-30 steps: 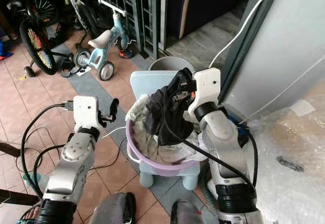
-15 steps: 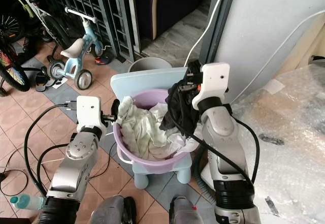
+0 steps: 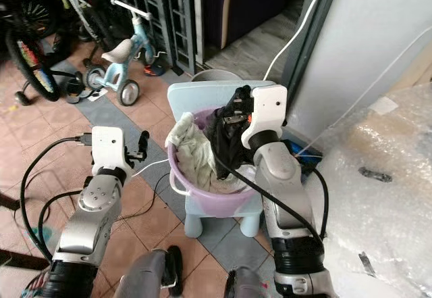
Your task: Clothes washing
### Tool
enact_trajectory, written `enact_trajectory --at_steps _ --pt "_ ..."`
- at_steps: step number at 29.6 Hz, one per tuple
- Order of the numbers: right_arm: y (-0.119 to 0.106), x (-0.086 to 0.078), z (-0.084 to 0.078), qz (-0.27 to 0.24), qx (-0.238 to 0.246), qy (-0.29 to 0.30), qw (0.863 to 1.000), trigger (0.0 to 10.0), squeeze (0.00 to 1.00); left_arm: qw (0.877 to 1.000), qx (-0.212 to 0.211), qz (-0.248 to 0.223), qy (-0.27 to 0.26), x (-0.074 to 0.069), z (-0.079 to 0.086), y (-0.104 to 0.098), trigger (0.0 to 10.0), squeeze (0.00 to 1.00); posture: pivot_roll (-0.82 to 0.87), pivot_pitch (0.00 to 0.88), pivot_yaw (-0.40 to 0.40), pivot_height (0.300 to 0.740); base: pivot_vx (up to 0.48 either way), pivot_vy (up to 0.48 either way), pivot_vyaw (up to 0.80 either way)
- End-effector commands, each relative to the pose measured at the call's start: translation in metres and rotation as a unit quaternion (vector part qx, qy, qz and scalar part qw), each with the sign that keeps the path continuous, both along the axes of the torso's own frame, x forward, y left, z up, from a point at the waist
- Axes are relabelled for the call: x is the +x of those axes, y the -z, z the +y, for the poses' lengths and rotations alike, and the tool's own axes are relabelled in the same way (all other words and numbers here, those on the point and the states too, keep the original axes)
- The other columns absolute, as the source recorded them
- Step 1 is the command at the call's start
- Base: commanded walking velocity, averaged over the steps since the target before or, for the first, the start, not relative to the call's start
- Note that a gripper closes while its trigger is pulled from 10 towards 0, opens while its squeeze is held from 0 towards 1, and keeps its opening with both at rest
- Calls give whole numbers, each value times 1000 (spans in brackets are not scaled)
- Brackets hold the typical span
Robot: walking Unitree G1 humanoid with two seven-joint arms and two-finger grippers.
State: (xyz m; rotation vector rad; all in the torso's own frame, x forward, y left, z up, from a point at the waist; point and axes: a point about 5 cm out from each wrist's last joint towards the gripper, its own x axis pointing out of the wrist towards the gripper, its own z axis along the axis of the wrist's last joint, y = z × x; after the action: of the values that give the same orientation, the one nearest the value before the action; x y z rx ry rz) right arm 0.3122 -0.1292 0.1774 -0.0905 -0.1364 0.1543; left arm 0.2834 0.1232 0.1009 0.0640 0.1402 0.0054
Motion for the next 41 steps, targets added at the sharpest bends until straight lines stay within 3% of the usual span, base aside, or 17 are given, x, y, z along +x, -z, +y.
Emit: enact_trajectory --at_steps 1,3,4,6,8,9,11,16,19,20,24,29,41 --pt "-3 3 -3 -6 -21 35 999 10000 0 1000 11 -3 3 2 0 -1 10000 0 7 89 31 740 -244 0 0" --pt "-1 4 -4 -5 -22 39 999 10000 0 1000 11 -3 3 2 -1 -2 10000 0 9 89 29 740 0 0 0" --pt "0 3 -1 -3 0 8 1000 10000 0 1000 10 -5 4 3 -1 -2 10000 0 9 89 29 740 0 0 0" --pt "2 3 -3 7 26 32 999 10000 0 1000 9 -9 5 3 -2 -3 10000 0 11 86 27 740 0 0 0" --pt "0 2 -1 -16 -21 28 999 10000 0 1000 0 -10 0 2 -1 -3 10000 0 10 84 20 740 0 0 0" --pt "0 2 -1 -16 -21 28 999 10000 0 1000 0 -10 0 2 -1 -3 10000 0 10 84 20 740 0 0 0" --pt "-2 -2 0 -18 24 9 1000 10000 0 1000 -6 -16 5 1 -3 -4 10000 0 10 86 18 740 0 0 0" --pt "-1 -2 -1 -12 34 22 999 10000 0 999 -24 -15 16 1 -3 -4 10000 0 5 88 22 740 0 0 -160" --pt "-5 0 -6 -29 10 45 999 10000 0 999 -27 -18 25 2 -3 -6 10000 0 4 94 26 740 0 0 -800" --pt "-8 3 -12 -53 -38 75 995 10000 0 999 -22 -17 25 3 -1 -6 10000 0 -1 99 30 740 0 0 0" --pt "-18 8 -24 -84 -72 106 988 10000 0 999 -28 -20 20 6 2 -8 10000 0 -3 92 33 740 0 0 0" --pt "-37 19 -36 -119 -101 122 980 10000 0 998 -42 -23 33 7 -3 -9 10000 0 -7 87 33 740 109 0 -320" --pt "-83 40 -44 -201 -128 149 960 10000 0 998 -46 -24 39 7 -4 -9 10000 0 -2 83 32 740 335 0 -795"
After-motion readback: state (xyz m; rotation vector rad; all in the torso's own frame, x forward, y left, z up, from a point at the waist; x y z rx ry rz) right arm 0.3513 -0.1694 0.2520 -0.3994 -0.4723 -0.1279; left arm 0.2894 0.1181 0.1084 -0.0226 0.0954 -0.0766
